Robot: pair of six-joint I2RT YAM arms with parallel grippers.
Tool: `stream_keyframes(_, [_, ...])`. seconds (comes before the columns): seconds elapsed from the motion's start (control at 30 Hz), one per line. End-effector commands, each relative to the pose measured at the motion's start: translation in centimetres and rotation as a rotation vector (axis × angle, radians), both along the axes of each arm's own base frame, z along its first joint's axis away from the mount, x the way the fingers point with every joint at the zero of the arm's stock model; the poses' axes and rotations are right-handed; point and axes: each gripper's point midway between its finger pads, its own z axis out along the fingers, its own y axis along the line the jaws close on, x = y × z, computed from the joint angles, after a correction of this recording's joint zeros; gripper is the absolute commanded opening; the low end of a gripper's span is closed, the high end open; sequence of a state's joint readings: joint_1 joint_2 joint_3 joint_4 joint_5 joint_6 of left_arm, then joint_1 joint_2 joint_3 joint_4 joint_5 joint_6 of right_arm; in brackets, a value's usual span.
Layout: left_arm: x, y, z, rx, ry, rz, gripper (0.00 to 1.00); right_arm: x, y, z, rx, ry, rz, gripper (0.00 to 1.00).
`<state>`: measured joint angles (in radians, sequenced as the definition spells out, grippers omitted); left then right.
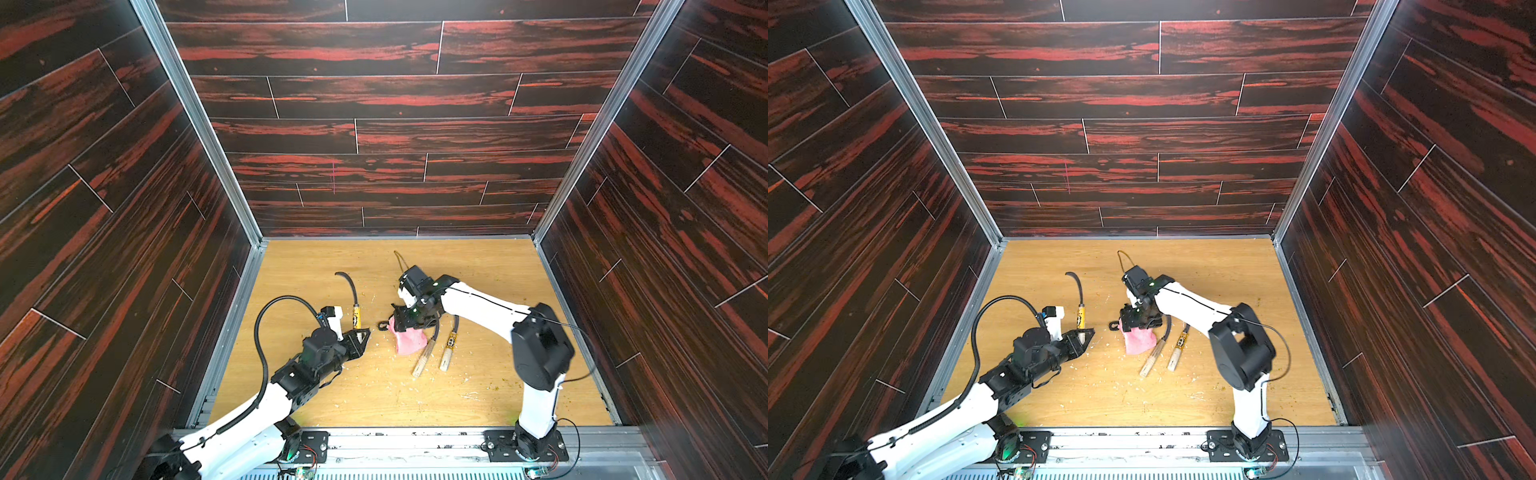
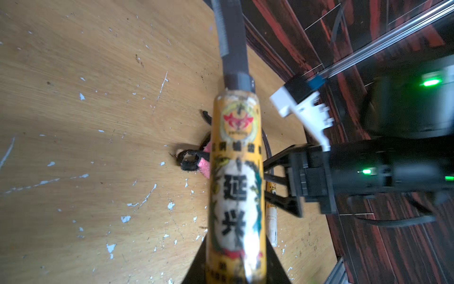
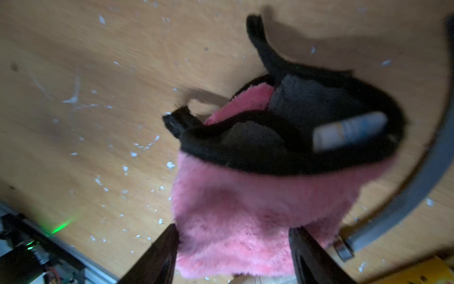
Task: Wipe small sickles with rags
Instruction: Pick up the rag from the center of the board.
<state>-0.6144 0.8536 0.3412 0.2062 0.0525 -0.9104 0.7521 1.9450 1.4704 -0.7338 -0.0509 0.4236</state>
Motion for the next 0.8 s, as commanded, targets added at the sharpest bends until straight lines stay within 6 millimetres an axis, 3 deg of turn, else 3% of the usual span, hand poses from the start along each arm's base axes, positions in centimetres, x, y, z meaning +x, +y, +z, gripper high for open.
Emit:
stream_keyframes(0.0, [0.1,0.7,1.2,-0.024,-0.04,0.028,0.0,-0.4,-0.1,-2.3,-0.055,0.048,0.015,0.73])
stream_keyframes(0.27, [-0.7,0.3,2.7,-0.142,-0.091,-0.013,0.0,-1.0,-0.6,-7.0,-0.131,0.128,0.032,0.69])
stream_keyframes(0.33, [-1.0,-0.1,3.2,-0.189,-0.099,-0.033,0.0,-1.0,-0.3,-7.6,-0.115,0.137,0.038,0.59])
stream_keyframes(0.43, [-1.5,-0.8,4.2,-0.267,-0.11,-0.083,0.0,-0.6,0.4,-7.7,-0.06,0.138,0.04,0.3])
stream_keyframes(0.5, [-1.8,-1.3,5.4,-0.328,-0.13,-0.118,0.0,0.0,1.1,-6.6,-0.005,0.111,0.05,0.17])
stream_keyframes(0.57, [-2.0,-1.6,6.2,-0.364,-0.143,-0.139,0.0,0.7,1.7,-4.7,0.064,0.07,0.057,0.12])
stream_keyframes(0.77, [-2.2,-2.2,9.5,-0.49,-0.212,-0.185,0.0,2.8,1.5,3.4,0.307,-0.052,0.026,0.08])
